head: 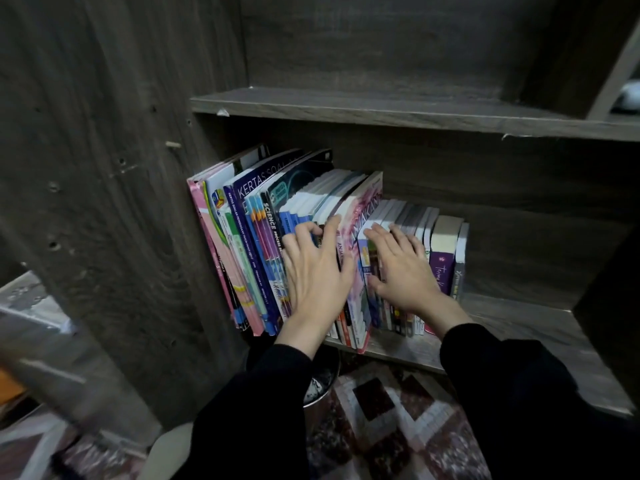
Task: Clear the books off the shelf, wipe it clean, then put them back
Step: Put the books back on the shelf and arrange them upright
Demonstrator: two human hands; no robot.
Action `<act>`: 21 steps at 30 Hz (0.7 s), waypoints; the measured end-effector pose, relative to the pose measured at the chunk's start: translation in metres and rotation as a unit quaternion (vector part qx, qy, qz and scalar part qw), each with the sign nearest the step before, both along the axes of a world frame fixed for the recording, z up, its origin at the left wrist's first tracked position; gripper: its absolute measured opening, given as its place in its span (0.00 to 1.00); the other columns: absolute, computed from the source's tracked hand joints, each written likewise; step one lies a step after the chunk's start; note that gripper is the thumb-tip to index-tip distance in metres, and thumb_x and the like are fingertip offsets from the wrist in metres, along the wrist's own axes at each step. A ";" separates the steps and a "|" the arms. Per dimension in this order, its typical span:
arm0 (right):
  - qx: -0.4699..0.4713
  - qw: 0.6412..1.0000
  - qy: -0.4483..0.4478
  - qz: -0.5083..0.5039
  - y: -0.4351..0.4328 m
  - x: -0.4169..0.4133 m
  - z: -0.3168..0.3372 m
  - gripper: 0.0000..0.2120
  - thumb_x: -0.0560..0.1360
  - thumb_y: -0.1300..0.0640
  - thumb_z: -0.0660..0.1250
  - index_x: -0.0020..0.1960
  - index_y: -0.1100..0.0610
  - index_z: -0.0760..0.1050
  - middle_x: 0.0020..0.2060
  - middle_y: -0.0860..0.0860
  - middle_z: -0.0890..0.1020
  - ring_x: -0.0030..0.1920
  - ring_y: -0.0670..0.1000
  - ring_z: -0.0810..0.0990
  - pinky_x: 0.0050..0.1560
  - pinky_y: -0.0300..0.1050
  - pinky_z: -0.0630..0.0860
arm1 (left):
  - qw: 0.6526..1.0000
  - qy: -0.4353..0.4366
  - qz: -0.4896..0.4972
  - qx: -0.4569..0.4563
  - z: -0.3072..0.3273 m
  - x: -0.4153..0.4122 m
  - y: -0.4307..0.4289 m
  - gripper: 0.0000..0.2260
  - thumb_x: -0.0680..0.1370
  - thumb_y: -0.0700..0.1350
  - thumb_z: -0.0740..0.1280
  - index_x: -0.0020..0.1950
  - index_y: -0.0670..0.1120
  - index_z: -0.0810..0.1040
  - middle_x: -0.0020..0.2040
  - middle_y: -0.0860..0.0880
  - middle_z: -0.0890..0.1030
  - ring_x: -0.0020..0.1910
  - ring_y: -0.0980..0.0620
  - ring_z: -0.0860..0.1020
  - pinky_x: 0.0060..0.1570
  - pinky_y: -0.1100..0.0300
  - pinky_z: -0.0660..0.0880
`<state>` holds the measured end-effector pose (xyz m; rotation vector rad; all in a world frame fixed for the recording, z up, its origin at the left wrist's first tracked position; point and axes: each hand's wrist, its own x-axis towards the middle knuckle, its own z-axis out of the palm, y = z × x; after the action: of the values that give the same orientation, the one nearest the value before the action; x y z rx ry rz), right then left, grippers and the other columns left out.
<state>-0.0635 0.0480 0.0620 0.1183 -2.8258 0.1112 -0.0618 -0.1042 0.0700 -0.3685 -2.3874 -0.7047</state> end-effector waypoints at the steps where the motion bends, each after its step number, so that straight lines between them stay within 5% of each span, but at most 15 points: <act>1: 0.000 1.000 0.000 -0.001 0.000 0.000 0.000 0.38 0.75 0.51 0.66 0.77 0.49 0.47 0.78 0.48 0.50 0.77 0.51 0.45 0.72 0.49 0.35 | 1.000 0.011 0.002 -0.001 -0.001 0.001 0.001 0.22 0.76 0.50 0.65 0.70 0.49 0.69 0.55 0.44 0.68 0.53 0.49 0.62 0.51 0.54 0.66; 7: 0.002 1.000 -0.008 -0.002 0.000 0.000 0.001 0.39 0.75 0.52 0.66 0.78 0.49 0.46 0.78 0.48 0.49 0.77 0.51 0.44 0.71 0.49 0.33 | 0.998 0.053 0.014 -0.007 -0.011 0.014 -0.002 0.19 0.76 0.53 0.57 0.67 0.53 0.67 0.50 0.47 0.70 0.49 0.50 0.64 0.43 0.56 0.68; 12: 0.000 1.000 -0.017 0.001 -0.001 0.002 0.004 0.39 0.75 0.53 0.66 0.78 0.49 0.46 0.78 0.48 0.49 0.77 0.51 0.44 0.71 0.48 0.33 | 0.998 -0.038 -0.055 0.018 0.008 0.014 -0.003 0.20 0.80 0.52 0.59 0.72 0.51 0.64 0.55 0.46 0.72 0.52 0.49 0.72 0.45 0.58 0.72; 19: 0.002 1.000 -0.022 0.003 0.000 0.001 0.004 0.40 0.74 0.53 0.66 0.78 0.50 0.46 0.78 0.49 0.49 0.77 0.52 0.44 0.73 0.51 0.36 | 0.991 -0.055 -0.101 0.069 0.016 0.012 0.006 0.22 0.81 0.42 0.60 0.75 0.44 0.62 0.54 0.42 0.80 0.45 0.48 0.80 0.49 0.57 0.78; 21: 0.003 1.000 -0.023 0.004 0.000 0.000 0.003 0.39 0.74 0.53 0.66 0.78 0.50 0.46 0.78 0.49 0.49 0.77 0.52 0.44 0.73 0.51 0.36 | 0.988 -0.052 -0.114 0.086 0.012 0.017 0.005 0.22 0.81 0.40 0.61 0.74 0.44 0.63 0.56 0.42 0.80 0.42 0.51 0.80 0.48 0.63 0.76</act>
<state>-0.0632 0.0484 0.0653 0.1309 -2.8712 0.1084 -0.0450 -0.0991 0.0821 -0.5497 -2.3805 -1.0494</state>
